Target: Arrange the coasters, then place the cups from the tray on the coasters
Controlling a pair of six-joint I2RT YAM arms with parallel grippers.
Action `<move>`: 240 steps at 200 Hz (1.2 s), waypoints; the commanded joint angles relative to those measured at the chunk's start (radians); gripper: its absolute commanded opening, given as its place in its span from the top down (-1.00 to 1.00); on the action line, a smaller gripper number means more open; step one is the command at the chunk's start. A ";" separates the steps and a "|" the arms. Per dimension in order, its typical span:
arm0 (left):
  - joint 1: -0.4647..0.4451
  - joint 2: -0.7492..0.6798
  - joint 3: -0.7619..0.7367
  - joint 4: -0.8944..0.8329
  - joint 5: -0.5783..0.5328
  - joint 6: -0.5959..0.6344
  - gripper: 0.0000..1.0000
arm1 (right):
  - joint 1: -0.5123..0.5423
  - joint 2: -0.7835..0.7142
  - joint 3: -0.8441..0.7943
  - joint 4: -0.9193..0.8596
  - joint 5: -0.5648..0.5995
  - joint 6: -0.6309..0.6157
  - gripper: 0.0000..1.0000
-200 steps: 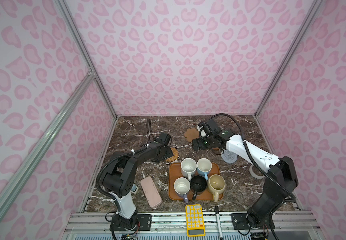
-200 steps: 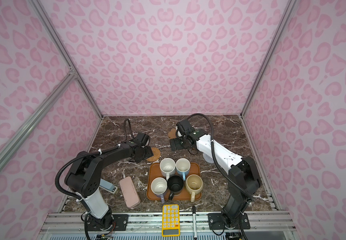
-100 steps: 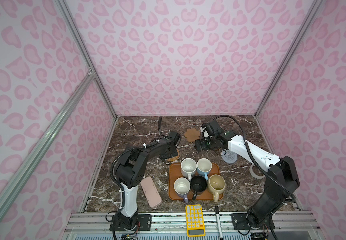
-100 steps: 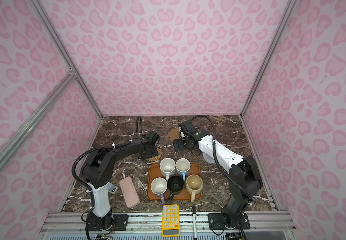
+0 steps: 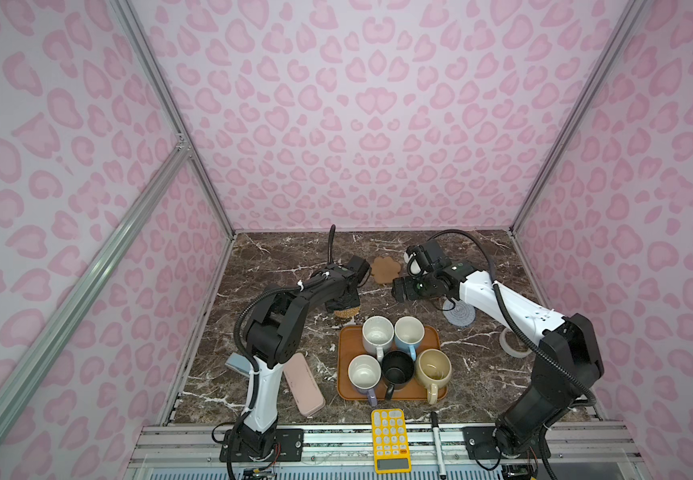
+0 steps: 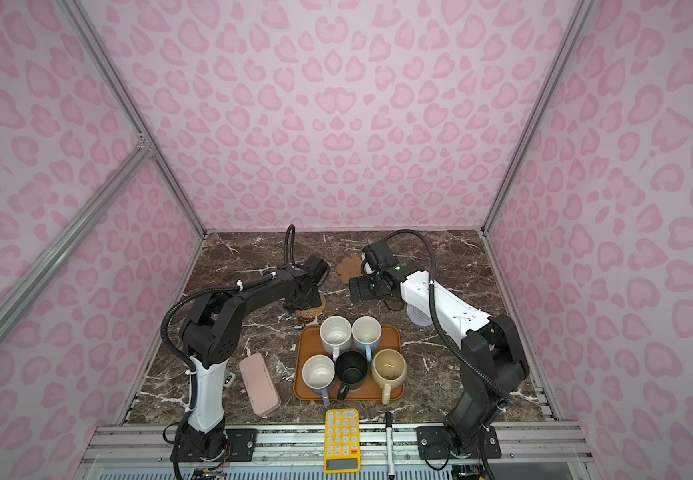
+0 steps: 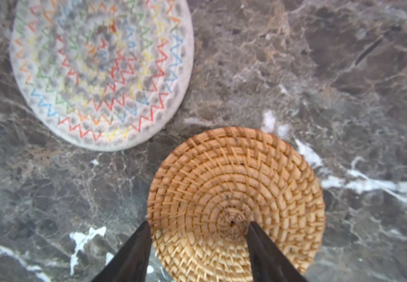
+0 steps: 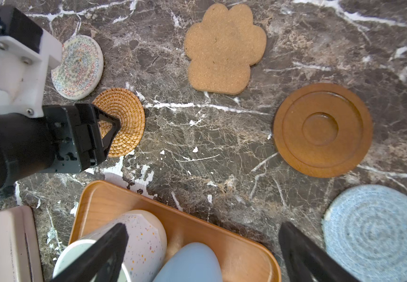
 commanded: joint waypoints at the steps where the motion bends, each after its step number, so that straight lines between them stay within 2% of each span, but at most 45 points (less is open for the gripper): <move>1: 0.003 0.058 0.031 -0.051 -0.017 0.009 -0.27 | -0.004 -0.003 -0.010 0.004 -0.004 -0.002 -0.97; 115: 0.006 0.195 0.270 -0.114 -0.010 0.030 -0.27 | -0.030 0.005 -0.023 0.011 -0.013 -0.004 -0.97; 185: 0.009 0.172 0.281 -0.101 -0.010 0.021 -0.30 | -0.039 0.007 -0.031 0.020 -0.017 -0.004 -0.98; 204: 0.015 0.171 0.281 -0.070 0.023 0.021 -0.33 | -0.041 0.010 -0.033 0.021 -0.018 -0.004 -0.97; 240: 0.015 0.154 0.280 -0.042 0.012 0.022 -0.41 | -0.043 0.006 -0.041 0.021 -0.017 -0.005 -0.98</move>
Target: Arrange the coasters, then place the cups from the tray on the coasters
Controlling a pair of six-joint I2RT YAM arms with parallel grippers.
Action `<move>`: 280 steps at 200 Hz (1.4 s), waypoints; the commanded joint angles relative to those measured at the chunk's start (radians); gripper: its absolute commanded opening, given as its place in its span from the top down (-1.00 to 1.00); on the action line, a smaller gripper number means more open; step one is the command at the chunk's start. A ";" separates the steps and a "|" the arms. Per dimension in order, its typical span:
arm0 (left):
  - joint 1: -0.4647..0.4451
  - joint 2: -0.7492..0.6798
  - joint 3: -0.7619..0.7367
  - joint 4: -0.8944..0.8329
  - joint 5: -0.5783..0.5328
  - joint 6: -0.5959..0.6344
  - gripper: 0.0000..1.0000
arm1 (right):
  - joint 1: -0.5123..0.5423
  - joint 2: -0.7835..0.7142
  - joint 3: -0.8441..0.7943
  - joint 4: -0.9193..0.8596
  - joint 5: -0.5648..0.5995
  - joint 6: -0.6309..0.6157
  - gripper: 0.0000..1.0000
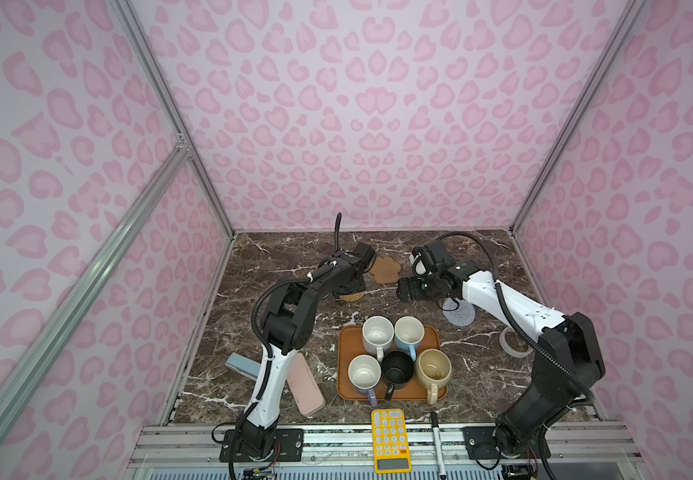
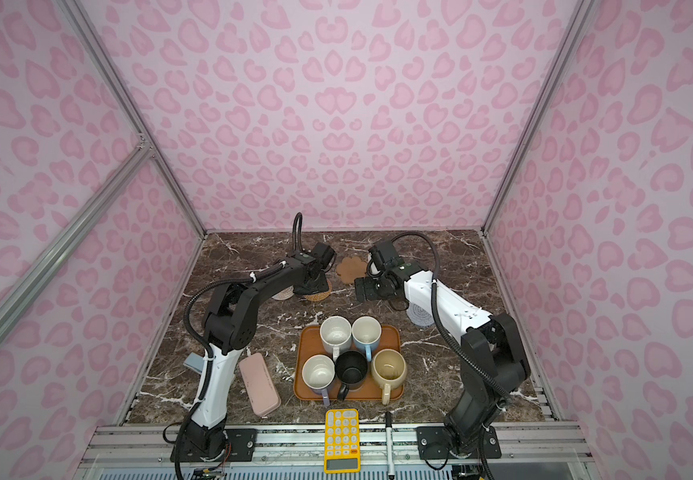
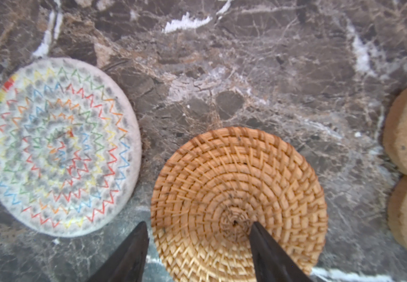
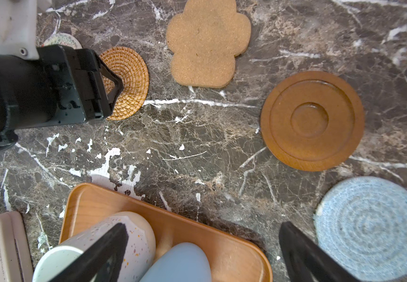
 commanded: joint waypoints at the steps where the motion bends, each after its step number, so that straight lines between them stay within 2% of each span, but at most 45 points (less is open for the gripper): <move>1: 0.001 -0.013 0.002 -0.002 0.029 0.002 -0.41 | -0.002 0.004 -0.010 0.012 0.002 -0.006 -0.98; 36: 0.003 -0.043 0.002 0.031 0.025 0.013 -0.53 | -0.005 0.005 -0.014 0.016 -0.002 -0.008 -0.98; 92: 0.009 -0.070 0.044 -0.045 -0.043 0.011 -0.42 | -0.009 -0.002 -0.016 0.021 -0.010 -0.010 -0.98; 120: 0.007 -0.090 0.005 0.009 -0.034 0.047 -0.42 | -0.010 -0.016 -0.024 0.031 -0.014 -0.015 -0.98; 199: 0.000 0.016 0.077 -0.068 -0.041 0.083 -0.37 | -0.011 -0.016 -0.017 0.027 -0.026 -0.013 -0.98; 280: 0.004 0.045 0.073 -0.097 -0.068 0.088 -0.33 | -0.011 -0.013 -0.022 0.029 -0.031 -0.008 -0.97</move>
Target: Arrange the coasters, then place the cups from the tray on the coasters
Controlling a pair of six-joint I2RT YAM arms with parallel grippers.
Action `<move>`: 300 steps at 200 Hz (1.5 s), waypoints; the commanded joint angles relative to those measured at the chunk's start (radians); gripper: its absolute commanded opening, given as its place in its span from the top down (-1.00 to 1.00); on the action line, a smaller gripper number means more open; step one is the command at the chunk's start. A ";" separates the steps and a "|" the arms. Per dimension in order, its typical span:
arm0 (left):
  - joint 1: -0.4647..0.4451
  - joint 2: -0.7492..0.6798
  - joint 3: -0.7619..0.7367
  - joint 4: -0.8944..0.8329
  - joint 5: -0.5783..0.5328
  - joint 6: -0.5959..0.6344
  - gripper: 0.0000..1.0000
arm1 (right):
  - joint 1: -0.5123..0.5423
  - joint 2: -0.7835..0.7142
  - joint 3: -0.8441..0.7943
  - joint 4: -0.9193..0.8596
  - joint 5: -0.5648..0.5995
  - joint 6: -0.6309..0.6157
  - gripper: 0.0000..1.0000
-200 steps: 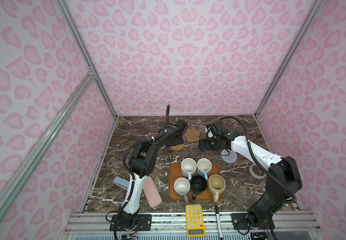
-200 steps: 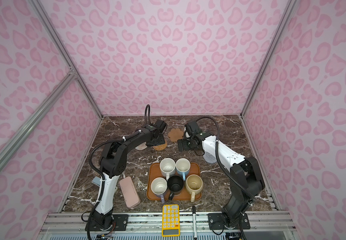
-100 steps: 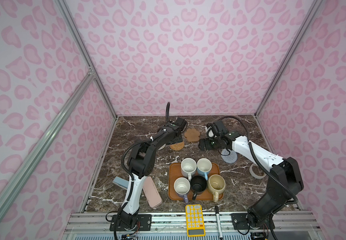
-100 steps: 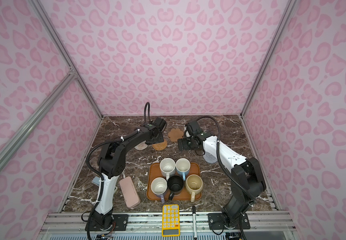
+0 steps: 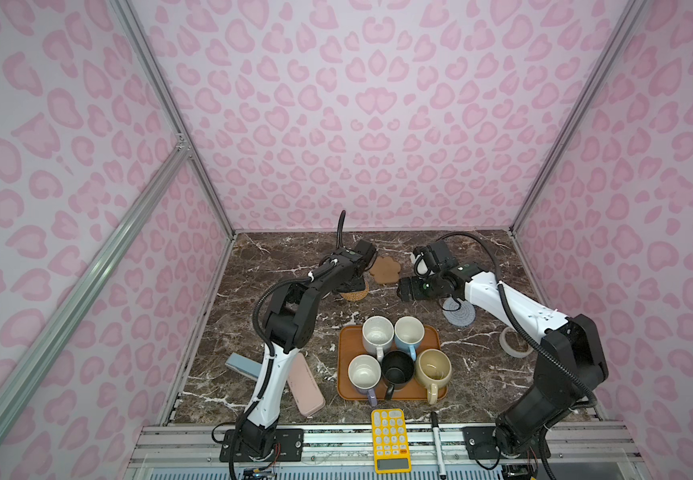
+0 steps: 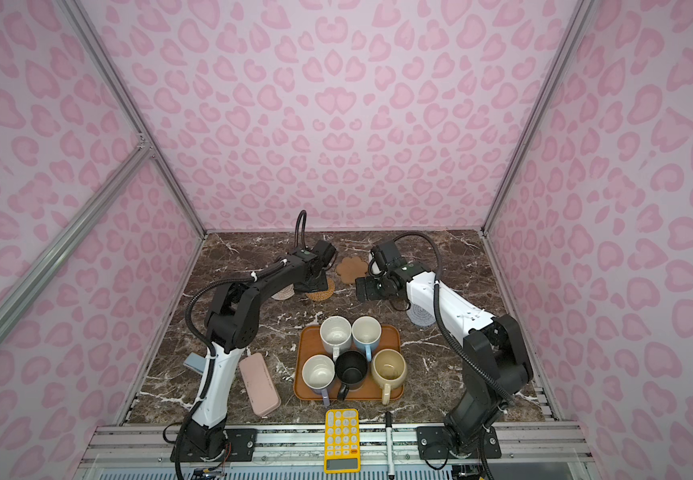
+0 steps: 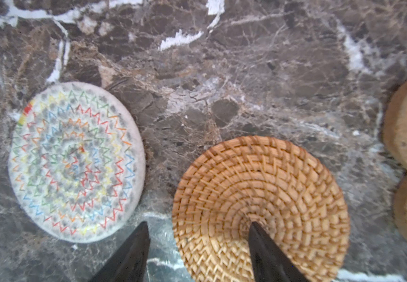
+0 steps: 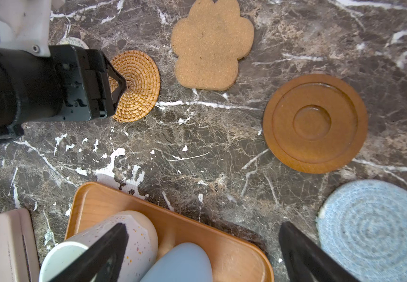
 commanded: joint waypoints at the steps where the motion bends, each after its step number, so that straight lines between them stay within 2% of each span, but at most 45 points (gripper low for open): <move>1: 0.002 0.015 0.006 -0.031 -0.022 0.008 -0.33 | -0.001 0.004 -0.005 0.008 -0.005 0.000 -0.97; 47: 0.004 0.009 -0.011 -0.035 -0.041 -0.003 -0.26 | -0.003 0.002 -0.008 0.009 -0.002 -0.001 -0.97; 128: 0.007 0.001 -0.001 -0.062 -0.070 -0.014 -0.27 | -0.003 0.014 0.005 0.013 -0.012 0.001 -0.98; 161: 0.017 -0.026 -0.043 -0.004 -0.045 -0.006 -0.27 | -0.002 0.021 0.011 0.013 -0.020 -0.002 -0.98; 233: 0.031 -0.079 -0.053 0.065 0.018 0.002 -0.57 | -0.003 0.027 0.020 0.007 -0.013 -0.009 -0.97; 265: 0.043 -0.162 -0.081 0.107 0.027 0.006 -0.58 | -0.006 0.034 0.021 0.005 -0.003 -0.021 -0.98; 300: 0.048 -0.246 -0.086 0.071 0.028 -0.009 -0.59 | -0.018 0.056 0.043 0.009 -0.005 -0.032 -0.98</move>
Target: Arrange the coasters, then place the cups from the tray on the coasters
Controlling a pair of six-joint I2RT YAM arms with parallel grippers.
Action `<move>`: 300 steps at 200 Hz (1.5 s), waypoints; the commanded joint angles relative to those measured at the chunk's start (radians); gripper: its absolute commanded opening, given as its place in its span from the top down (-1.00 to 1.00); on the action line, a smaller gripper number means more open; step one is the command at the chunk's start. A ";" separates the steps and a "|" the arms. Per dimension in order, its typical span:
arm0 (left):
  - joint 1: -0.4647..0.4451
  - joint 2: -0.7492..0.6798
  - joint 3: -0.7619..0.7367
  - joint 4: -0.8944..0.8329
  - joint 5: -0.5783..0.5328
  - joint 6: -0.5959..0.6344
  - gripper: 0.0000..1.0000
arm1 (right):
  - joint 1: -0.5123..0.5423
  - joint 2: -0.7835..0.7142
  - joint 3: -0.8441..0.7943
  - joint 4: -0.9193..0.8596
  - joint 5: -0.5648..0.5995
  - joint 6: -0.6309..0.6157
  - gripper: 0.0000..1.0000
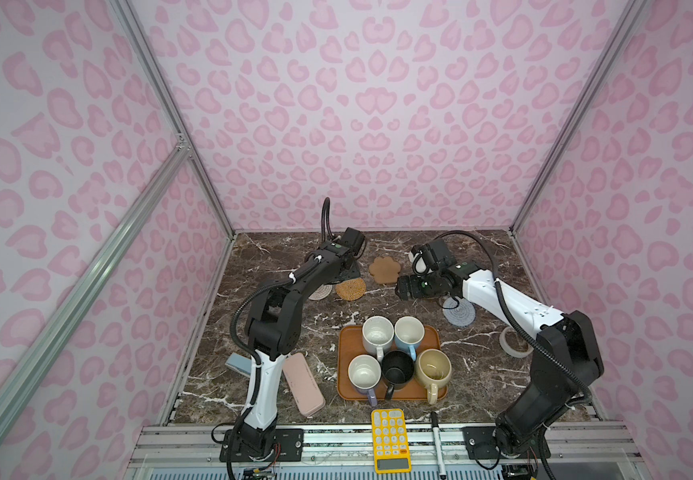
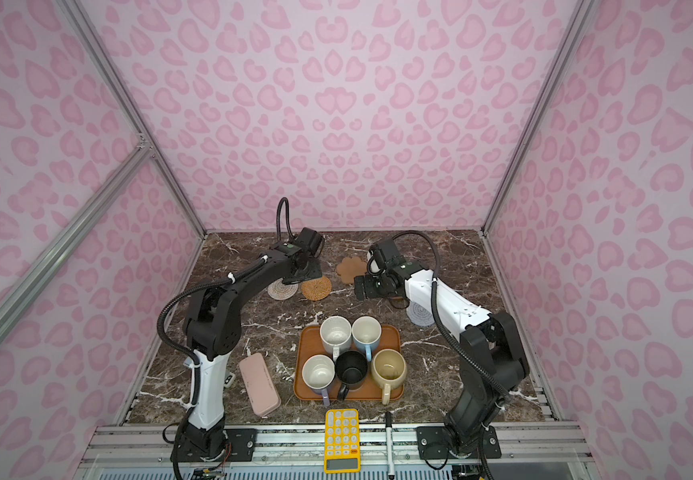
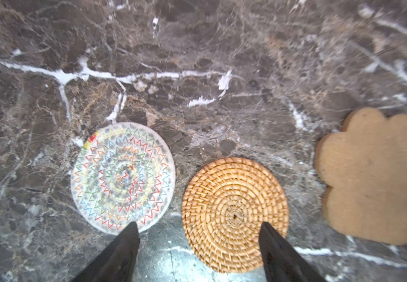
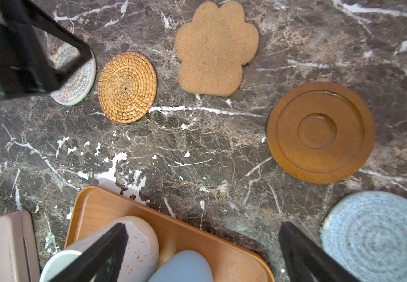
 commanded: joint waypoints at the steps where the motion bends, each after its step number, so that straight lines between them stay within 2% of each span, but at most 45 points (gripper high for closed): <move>1: 0.003 -0.065 -0.014 -0.010 0.009 -0.019 -0.59 | -0.008 0.022 0.019 -0.003 0.009 -0.018 -0.97; 12: 0.007 -0.112 -0.048 0.016 0.049 -0.033 -0.69 | -0.008 0.037 0.038 -0.006 0.015 -0.025 -0.97; 24: 0.013 -0.164 -0.091 0.059 0.113 -0.049 -0.99 | -0.008 0.064 0.067 -0.023 0.033 -0.030 -0.97; 50: 0.019 -0.268 -0.173 0.142 0.210 -0.077 -0.96 | -0.010 0.130 0.138 -0.054 0.049 -0.050 -0.98; 101: 0.032 -0.405 -0.256 0.197 0.385 -0.090 -0.96 | -0.003 0.270 0.304 -0.094 0.075 -0.059 -0.98; 142: 0.033 -0.491 -0.357 0.255 0.480 -0.115 -0.95 | 0.012 0.410 0.453 -0.132 0.108 -0.058 -0.98; 206: 0.031 -0.486 -0.439 0.282 0.508 -0.126 -0.95 | 0.030 0.597 0.665 -0.226 0.163 -0.091 -0.98; 300: 0.021 -0.442 -0.498 0.313 0.517 -0.135 -0.96 | 0.033 0.767 0.849 -0.294 0.126 -0.103 -0.98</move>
